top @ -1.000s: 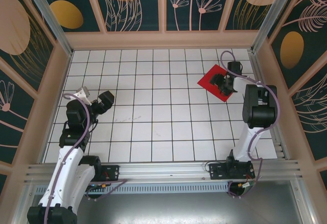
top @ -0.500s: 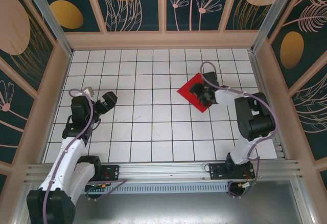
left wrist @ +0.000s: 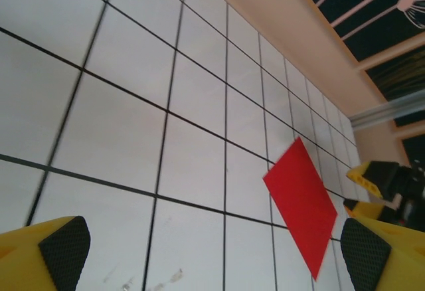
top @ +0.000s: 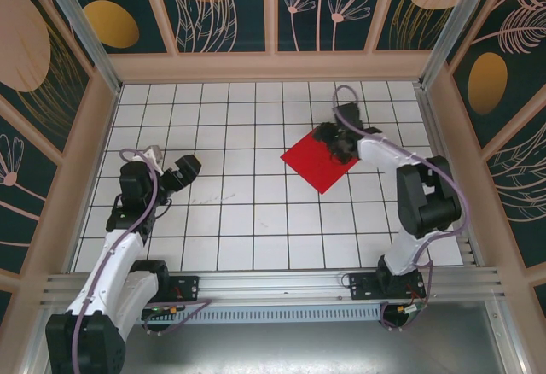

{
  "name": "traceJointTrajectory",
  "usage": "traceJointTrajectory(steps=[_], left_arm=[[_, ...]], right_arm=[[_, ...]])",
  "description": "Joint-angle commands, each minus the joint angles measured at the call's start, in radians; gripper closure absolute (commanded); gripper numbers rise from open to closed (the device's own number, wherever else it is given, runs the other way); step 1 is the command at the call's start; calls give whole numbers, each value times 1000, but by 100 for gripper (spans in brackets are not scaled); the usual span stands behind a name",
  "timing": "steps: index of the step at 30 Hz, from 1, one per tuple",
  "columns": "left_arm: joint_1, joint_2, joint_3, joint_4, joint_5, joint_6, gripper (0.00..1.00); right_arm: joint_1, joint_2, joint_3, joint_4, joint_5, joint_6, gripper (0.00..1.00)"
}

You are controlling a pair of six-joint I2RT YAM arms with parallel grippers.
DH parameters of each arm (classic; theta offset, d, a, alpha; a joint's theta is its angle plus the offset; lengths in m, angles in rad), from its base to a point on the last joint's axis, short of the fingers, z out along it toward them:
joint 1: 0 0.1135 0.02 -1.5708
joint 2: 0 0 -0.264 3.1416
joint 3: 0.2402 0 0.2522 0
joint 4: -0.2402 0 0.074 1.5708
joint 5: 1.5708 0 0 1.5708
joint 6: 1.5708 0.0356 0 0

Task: Fold a paper plane with a square sheet of paper (pick it up from the middle)
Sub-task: Move the square sheet of paper to the center of the table.

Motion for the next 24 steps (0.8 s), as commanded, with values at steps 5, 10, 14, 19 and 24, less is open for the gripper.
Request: traceJointTrajectory(steps=[5,10,14,19,24], left_arm=[[1,59,-68,208,117,-159,1],[2,120,-52,172,121,-133,1],[0,144,-54,163,143,-129,1],[0,138,-60,123,141,-101,1],[1,137,-40,60,147,-58,1]], right_arm=[[-105,158,125,-70,-170,-247,25],[-97,254,171,-127,-114,-260,26],[-66,232,95,-111,-88,-219,26],[29,198,1,-53,-120,-288,26],[166,244,24,-88,-71,-504,26]])
